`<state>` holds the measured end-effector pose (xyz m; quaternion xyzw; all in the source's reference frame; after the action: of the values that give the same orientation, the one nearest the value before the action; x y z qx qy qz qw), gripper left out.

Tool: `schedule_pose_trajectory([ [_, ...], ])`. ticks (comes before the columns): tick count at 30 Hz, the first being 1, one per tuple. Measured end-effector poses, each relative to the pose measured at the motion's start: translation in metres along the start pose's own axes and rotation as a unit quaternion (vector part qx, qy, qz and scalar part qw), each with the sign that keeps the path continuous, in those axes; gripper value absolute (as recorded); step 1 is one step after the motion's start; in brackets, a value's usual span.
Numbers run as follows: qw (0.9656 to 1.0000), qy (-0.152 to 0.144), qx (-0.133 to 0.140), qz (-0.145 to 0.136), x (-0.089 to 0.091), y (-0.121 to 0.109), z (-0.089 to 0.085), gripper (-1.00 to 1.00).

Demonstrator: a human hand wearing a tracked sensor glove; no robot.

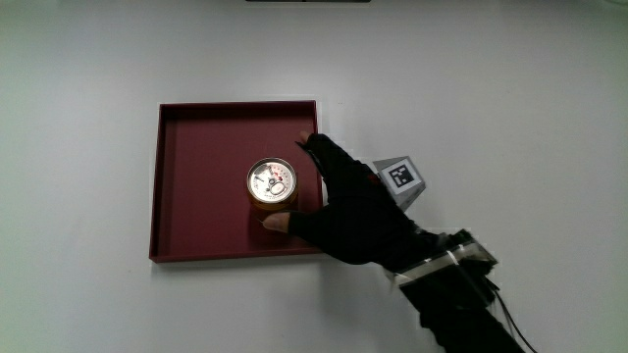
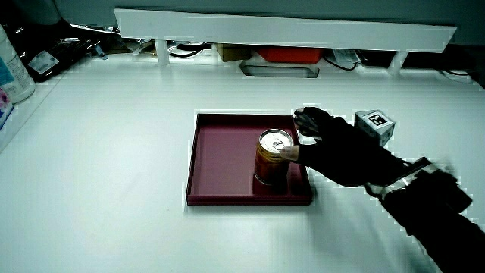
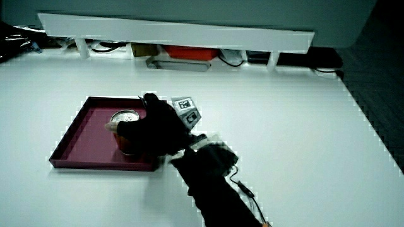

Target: Place red bull into plate

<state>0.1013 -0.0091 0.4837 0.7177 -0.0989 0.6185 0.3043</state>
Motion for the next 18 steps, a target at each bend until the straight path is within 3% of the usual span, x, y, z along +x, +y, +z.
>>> schedule_pose_trajectory([
  [1,0.9999,-0.002,-0.016,0.001,-0.007,-0.003,0.003,-0.86],
  [3,0.9988,-0.036,-0.032,-0.009,-0.019,-0.008,0.010,-0.93],
  [5,0.9982,-0.033,-0.049,-0.008,-0.029,-0.015,0.015,-1.00],
  [7,0.9969,-0.054,-0.054,-0.020,-0.039,-0.022,0.021,-1.00],
  [8,0.9972,-0.040,-0.062,-0.008,-0.042,-0.025,0.024,-1.00],
  [10,0.9951,-0.070,-0.067,-0.018,-0.049,-0.030,0.030,-1.00],
  [12,0.9947,-0.067,-0.073,-0.029,-0.058,-0.037,0.035,-1.00],
  [15,0.9931,-0.087,-0.074,-0.029,-0.065,-0.046,0.044,-1.00],
  [18,0.9891,-0.122,-0.079,-0.024,-0.067,-0.055,0.053,-1.00],
])
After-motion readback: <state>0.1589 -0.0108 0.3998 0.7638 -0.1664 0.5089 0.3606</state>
